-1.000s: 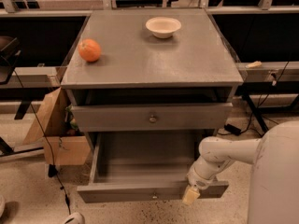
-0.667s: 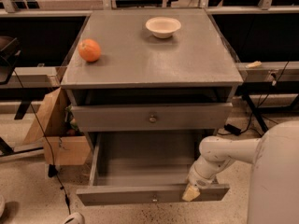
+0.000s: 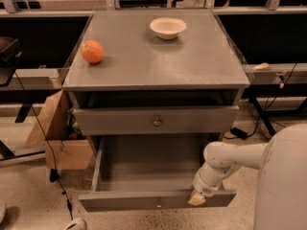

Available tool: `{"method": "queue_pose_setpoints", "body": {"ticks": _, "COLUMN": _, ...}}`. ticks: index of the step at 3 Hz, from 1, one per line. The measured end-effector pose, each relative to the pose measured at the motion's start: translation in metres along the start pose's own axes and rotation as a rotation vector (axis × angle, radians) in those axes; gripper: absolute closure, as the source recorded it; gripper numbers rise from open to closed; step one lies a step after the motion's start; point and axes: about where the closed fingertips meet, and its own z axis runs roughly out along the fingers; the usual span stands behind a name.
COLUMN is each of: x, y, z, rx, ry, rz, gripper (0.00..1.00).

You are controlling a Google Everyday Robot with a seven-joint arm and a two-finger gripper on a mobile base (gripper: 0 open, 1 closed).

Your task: Open middle drawer

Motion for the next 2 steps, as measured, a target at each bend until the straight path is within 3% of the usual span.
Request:
{"method": "queue_pose_setpoints", "body": {"ticks": 1, "x": -0.002, "y": -0.0041, "z": -0.0023, "rx": 0.0, "ry": 0.0, "rz": 0.0, "gripper": 0.54}}
{"method": "queue_pose_setpoints", "body": {"ticks": 2, "x": -0.0027, "y": -0.0057, "z": -0.0028, "rx": 0.0, "ry": 0.0, "rz": 0.0, "gripper": 0.3}}
